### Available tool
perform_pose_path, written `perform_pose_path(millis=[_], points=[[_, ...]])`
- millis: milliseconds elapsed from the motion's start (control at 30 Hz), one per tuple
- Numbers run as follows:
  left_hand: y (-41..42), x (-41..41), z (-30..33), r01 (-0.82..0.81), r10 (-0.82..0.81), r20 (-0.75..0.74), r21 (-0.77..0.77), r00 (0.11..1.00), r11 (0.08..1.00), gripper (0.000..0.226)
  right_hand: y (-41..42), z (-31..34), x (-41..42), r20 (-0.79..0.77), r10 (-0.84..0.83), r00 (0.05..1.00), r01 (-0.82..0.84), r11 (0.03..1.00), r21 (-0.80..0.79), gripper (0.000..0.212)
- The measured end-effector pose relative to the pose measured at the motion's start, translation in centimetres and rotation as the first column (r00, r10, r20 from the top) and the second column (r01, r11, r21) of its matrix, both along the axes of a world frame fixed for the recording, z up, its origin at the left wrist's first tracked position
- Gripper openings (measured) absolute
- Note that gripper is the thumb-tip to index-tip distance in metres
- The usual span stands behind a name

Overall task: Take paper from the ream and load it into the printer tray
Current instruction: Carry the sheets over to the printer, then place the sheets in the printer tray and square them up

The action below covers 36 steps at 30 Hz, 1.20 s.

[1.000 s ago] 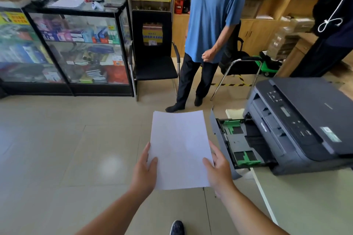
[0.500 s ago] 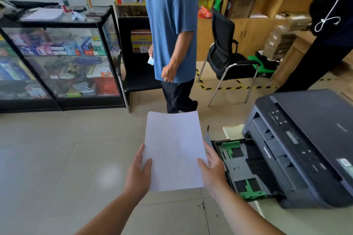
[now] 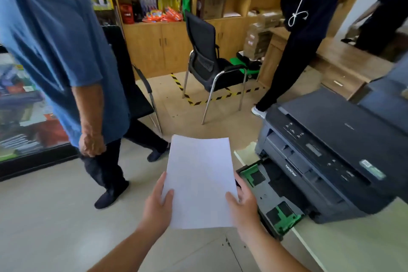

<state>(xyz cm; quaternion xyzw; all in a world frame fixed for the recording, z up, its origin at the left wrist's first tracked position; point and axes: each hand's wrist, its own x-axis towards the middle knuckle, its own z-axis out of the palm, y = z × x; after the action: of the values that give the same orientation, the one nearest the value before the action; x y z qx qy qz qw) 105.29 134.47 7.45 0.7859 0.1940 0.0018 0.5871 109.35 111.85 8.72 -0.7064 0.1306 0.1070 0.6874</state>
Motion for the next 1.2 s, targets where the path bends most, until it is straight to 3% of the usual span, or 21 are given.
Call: perform_pose_path(millis=[300,600,967,1200], points=[[-0.4,6.6,-0.4,0.367,-0.368,-0.011,0.120,0.930,0.923,0.053,-0.2,0.0,-2.4,-0.049,-0.405,0.913,0.404,0.914,-0.022,0.059],[-9.2,10.9,-1.7,0.640,-0.632,-0.097,0.135,0.769,0.757,0.053,-6.0,-1.6,-4.5,-0.140,-0.679,0.721,0.670,0.734,-0.110,0.055],[-11.3,14.7,-3.1,0.771,-0.753,-0.173,0.085,0.635,0.631,0.050,-6.5,-3.3,-3.9,-0.266,-0.733,0.626,0.723,0.674,-0.152,0.057],[-13.4,19.0,-4.2,0.832,-0.811,-0.232,-0.009,0.538,0.554,0.045,-5.9,-3.3,-1.3,-0.340,-0.808,0.481,0.794,0.566,-0.222,0.050]])
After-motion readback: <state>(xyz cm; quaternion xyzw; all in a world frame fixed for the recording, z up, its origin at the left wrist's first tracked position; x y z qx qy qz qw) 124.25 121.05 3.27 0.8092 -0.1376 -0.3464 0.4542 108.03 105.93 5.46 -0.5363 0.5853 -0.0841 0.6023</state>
